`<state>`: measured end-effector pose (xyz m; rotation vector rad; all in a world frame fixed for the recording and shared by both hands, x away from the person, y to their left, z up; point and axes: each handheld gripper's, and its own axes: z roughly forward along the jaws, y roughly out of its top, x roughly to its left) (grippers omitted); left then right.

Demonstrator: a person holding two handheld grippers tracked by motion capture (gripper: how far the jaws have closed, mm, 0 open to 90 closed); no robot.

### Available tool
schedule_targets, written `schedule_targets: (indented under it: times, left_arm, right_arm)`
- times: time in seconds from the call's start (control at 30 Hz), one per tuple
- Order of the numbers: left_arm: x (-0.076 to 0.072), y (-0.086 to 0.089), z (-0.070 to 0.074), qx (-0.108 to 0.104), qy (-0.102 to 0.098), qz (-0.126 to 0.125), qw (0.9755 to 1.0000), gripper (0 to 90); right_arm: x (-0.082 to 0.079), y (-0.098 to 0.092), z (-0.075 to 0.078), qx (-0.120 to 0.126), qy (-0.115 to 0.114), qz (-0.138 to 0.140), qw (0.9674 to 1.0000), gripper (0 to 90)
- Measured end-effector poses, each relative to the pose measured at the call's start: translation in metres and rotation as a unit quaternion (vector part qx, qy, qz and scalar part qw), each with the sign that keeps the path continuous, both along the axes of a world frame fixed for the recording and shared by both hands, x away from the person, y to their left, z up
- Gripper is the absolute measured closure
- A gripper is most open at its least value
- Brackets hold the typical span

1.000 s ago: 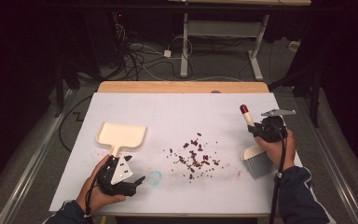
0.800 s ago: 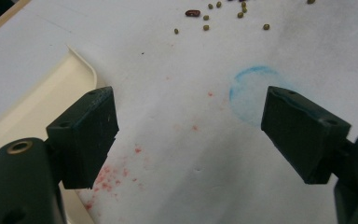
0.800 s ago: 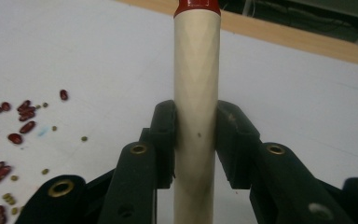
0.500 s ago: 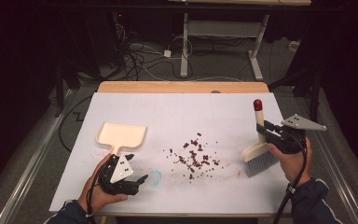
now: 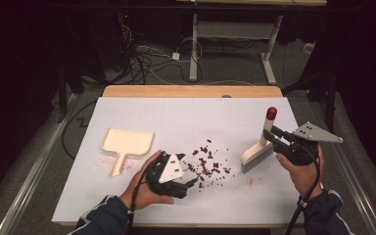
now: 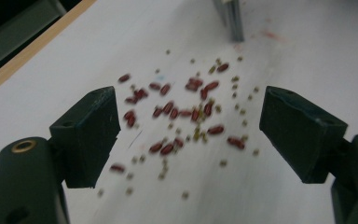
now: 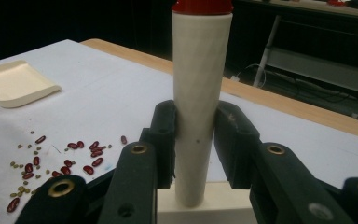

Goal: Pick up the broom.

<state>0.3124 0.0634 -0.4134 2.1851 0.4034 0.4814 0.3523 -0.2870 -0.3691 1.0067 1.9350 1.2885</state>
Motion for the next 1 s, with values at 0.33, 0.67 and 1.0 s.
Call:
schedule_targets:
  times: [0.33,0.67,1.0]
  left_arm:
    - [0.044,-0.124,-0.009,-0.018,0.047,-0.005,0.9987,21.5]
    - [0.050,-0.138,-0.004,-0.055,0.039,0.015,0.9976,37.0]
    - [0.043,-0.109,0.007,-0.084,0.034,-0.017,0.9958,64.4]
  right_arm:
    - [-0.007,-0.002,0.004,0.009,-0.018,0.000,0.9998,69.9]
    - [-0.023,0.009,0.019,0.021,-0.039,0.007,0.9990,69.9]
    - [-0.039,0.038,0.031,0.008,-0.057,0.025,0.9980,69.6]
